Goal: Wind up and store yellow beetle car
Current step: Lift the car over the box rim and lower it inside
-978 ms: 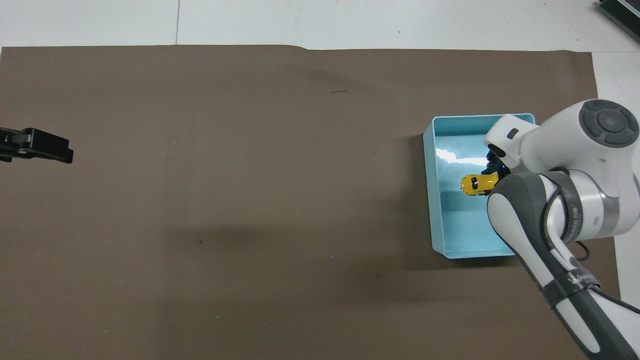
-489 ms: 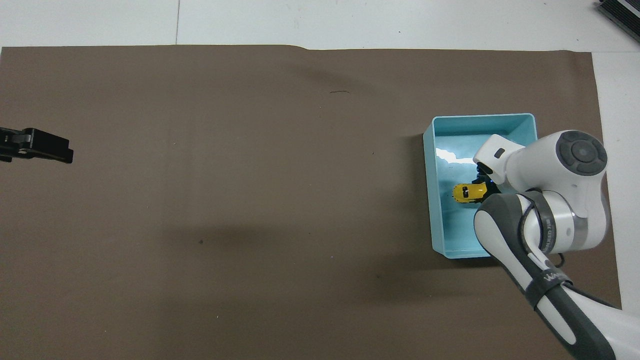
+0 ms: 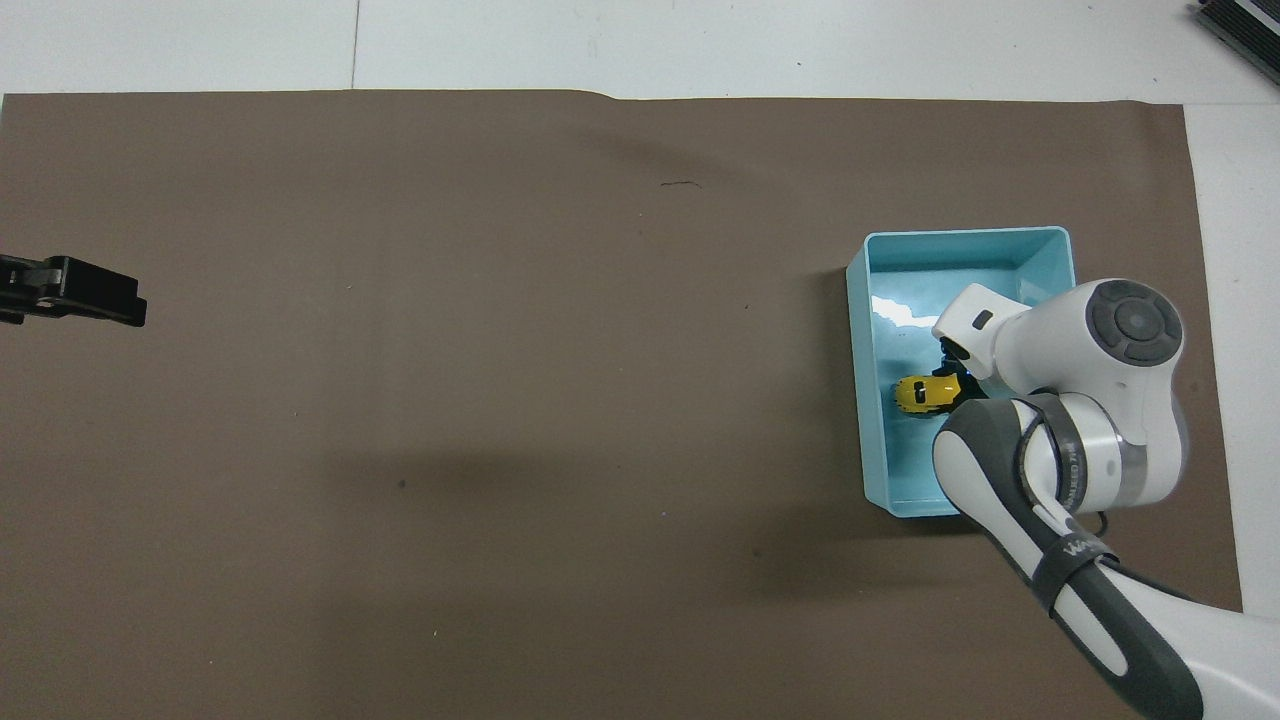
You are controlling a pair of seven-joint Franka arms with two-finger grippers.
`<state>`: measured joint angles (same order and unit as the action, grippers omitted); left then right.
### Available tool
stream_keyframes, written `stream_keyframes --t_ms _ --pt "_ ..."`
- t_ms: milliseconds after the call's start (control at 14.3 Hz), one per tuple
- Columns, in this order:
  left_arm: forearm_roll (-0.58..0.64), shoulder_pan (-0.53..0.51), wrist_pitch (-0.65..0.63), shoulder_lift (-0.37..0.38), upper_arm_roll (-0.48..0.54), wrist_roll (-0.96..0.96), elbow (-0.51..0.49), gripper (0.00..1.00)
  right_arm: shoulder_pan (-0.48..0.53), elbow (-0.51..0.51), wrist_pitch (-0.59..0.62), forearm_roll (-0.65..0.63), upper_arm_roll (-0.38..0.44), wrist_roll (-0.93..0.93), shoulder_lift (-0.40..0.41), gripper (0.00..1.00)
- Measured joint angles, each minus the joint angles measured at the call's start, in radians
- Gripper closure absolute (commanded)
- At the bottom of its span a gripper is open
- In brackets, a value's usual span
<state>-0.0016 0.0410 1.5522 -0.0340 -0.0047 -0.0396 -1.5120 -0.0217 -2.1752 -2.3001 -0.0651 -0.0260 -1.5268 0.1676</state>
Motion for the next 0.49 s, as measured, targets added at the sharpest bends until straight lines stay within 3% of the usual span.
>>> stream_keyframes --t_ms 279,489 --pt "0.0 0.0 0.0 0.0 0.0 0.0 0.0 0.0 -0.006 0.014 0.004 0.0 -0.003 0.0 0.002 0.0" --pt "0.0 0.0 0.0 0.0 0.0 0.0 0.0 0.0 -0.008 0.091 0.09 0.0 -0.003 0.0 -0.003 0.0"
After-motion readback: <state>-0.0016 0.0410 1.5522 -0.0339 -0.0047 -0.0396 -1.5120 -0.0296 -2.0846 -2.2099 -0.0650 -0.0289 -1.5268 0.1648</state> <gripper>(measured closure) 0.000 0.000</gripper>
